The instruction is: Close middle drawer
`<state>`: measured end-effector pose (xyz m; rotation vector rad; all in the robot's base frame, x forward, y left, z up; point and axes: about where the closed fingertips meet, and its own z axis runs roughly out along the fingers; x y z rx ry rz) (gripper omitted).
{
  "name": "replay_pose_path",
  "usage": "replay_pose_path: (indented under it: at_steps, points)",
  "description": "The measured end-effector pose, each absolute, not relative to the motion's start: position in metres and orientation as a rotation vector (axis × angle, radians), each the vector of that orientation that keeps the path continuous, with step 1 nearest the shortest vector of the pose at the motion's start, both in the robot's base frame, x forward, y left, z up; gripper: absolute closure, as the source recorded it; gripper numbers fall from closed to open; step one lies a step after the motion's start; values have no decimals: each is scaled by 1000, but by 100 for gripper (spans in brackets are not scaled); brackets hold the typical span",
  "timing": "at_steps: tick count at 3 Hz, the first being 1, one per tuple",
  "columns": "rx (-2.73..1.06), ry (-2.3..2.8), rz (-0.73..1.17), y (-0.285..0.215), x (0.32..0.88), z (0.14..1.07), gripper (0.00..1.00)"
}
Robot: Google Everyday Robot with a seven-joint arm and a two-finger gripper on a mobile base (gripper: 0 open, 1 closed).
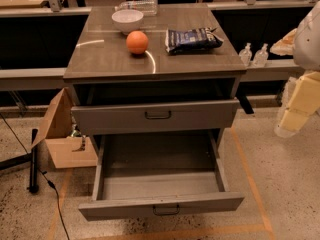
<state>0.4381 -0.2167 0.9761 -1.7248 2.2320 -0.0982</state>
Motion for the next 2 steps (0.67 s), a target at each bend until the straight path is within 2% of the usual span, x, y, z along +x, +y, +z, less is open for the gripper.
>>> replay_pose_path:
  at_steps: [1,2]
  points:
    - [-1725,2232,-98,-217,438,976,0]
    - [-1720,2225,-106,-216,438,978,15]
